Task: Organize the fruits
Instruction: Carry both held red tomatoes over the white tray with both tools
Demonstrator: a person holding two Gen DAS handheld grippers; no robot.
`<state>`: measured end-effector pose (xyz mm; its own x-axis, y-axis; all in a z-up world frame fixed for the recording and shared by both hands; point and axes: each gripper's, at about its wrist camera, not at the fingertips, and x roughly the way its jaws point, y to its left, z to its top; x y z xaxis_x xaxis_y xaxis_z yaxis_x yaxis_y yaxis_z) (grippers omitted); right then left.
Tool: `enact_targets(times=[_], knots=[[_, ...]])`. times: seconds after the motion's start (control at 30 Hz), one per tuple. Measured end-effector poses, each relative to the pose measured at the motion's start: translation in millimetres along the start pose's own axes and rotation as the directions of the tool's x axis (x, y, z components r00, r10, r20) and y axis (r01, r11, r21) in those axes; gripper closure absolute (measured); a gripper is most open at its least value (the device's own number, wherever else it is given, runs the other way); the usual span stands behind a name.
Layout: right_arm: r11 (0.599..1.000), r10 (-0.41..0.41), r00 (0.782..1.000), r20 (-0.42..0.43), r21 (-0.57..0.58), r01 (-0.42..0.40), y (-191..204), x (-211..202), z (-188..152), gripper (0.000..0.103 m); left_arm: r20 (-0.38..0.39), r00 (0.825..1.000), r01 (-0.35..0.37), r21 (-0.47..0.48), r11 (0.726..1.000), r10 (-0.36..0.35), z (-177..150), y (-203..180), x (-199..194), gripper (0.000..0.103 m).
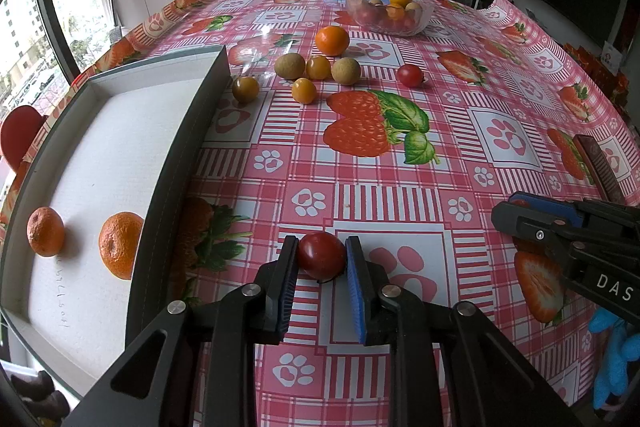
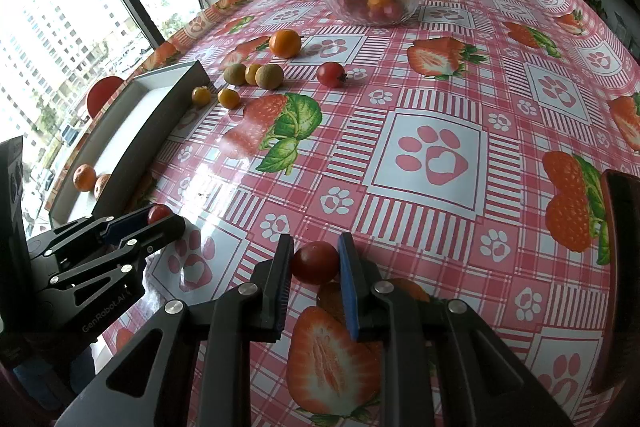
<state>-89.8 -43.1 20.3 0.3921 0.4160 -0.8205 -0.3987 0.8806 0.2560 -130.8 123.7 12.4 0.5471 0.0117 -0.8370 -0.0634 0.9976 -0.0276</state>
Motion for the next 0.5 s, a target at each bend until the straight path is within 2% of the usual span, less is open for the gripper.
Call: enact_targets(times=[0.3,0.5], knots=[[0.999,0.022,1.0,-0.019,0.029,-0.021,-3.1,-1.1,3.2,0.079,-0.002,1.0,0.004,-0.009,1.0,-0.004,0.2,-0.2,-0.1,0.078],[0.999,0.025,1.0,0.001,0.029,-0.026,1.1,-14.5,16.3,0.079,-0.009,0.998,0.067,-0.053,0.996,-0.068,6.0,3.9,-6.3,0.078]])
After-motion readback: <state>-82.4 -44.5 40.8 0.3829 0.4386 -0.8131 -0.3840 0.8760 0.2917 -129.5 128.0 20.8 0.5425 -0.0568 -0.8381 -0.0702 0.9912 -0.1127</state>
